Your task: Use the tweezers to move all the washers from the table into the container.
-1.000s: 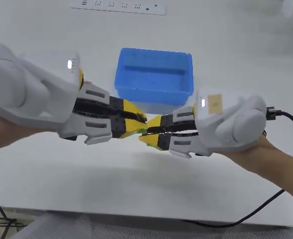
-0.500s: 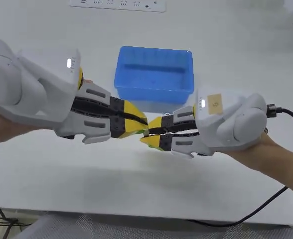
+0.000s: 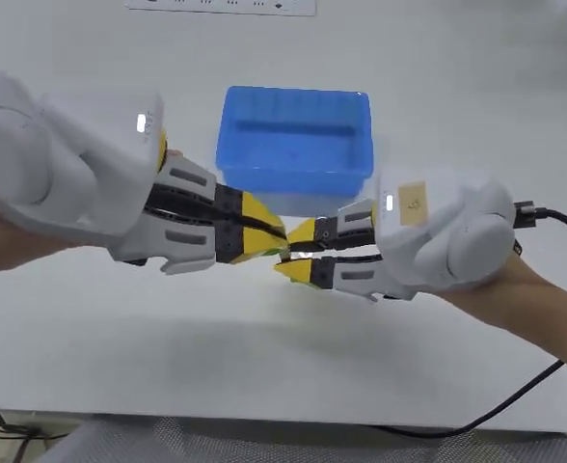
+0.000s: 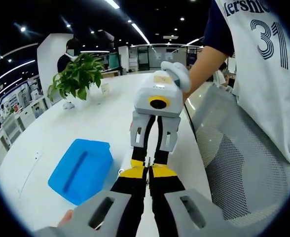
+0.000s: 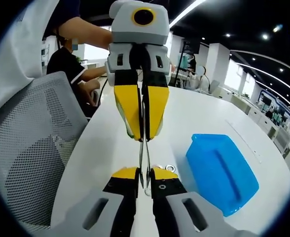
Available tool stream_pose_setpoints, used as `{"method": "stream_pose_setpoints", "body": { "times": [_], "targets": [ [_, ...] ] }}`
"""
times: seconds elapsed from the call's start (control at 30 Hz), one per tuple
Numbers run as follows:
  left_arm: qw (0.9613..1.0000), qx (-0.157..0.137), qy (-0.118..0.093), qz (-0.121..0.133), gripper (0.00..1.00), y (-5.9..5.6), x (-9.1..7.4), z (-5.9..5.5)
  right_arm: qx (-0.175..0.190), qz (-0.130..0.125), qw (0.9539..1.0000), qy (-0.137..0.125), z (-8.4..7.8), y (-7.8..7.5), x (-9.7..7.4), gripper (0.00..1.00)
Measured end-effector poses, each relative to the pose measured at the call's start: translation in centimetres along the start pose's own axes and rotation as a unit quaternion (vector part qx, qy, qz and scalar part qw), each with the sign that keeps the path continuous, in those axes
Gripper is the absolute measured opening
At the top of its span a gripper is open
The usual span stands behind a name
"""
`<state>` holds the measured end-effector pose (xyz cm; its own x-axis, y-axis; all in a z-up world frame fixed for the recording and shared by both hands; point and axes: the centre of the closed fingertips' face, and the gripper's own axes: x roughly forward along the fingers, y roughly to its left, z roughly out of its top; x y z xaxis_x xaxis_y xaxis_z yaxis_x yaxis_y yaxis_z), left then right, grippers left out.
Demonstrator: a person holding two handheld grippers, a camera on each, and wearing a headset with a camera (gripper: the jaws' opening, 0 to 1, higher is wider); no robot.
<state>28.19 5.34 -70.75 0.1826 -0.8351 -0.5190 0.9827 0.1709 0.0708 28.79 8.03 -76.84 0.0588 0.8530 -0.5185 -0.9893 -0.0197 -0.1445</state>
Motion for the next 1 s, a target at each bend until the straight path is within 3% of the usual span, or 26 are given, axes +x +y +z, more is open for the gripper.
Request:
{"method": "stream_pose_setpoints", "body": {
  "times": [0.3, 1.0],
  "targets": [
    [1.0000, 0.003, 0.007, 0.001, 0.06, 0.3, 0.6, -0.4, 0.006, 0.000, 1.0000, 0.005, -0.7, -0.3, 0.3, 0.11],
    [0.9997, -0.023, 0.004, 0.000, 0.06, 0.7, 0.9, -0.5, 0.040, -0.001, 0.9992, 0.002, -1.0, -0.3, 0.1, 0.11]
  ]
}}
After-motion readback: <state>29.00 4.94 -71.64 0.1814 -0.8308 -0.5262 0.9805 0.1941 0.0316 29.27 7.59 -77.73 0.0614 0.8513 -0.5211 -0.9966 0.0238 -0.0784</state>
